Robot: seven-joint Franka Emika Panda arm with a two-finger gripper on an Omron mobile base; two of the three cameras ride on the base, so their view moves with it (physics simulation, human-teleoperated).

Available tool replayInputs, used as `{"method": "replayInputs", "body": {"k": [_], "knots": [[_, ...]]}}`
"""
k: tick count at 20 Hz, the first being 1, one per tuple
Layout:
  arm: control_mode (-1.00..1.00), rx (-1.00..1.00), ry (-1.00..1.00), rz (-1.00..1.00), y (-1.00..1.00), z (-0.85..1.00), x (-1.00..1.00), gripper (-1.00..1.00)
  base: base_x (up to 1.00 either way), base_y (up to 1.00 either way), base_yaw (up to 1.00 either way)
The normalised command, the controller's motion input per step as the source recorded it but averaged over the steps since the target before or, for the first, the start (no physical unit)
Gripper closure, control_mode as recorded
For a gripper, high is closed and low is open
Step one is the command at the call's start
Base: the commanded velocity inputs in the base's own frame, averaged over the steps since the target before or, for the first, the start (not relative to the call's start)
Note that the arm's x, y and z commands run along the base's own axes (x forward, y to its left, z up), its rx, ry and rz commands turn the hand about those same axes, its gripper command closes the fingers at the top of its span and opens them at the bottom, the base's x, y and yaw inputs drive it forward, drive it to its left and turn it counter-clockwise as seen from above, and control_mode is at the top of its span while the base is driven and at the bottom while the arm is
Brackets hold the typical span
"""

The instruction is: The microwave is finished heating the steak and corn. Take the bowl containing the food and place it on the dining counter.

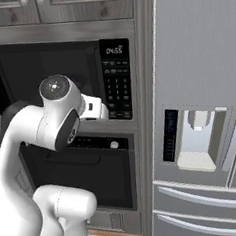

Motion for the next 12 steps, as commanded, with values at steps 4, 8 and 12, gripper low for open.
{"method": "replayInputs", "body": {"k": [4, 8, 12], "knots": [[-1.0, 0.0, -0.1, -0.09, 0.0, 0.19, 0.66, -1.0, 0.0, 0.0, 0.0], [-1.0, 0.0, -0.08, -0.09, 0.01, 0.04, 0.72, -1.0, 0.0, 0.0, 0.0], [-1.0, 0.0, -0.35, 0.0, 0.1, -0.02, 0.29, -1.0, 0.0, 0.0, 0.0]]}}
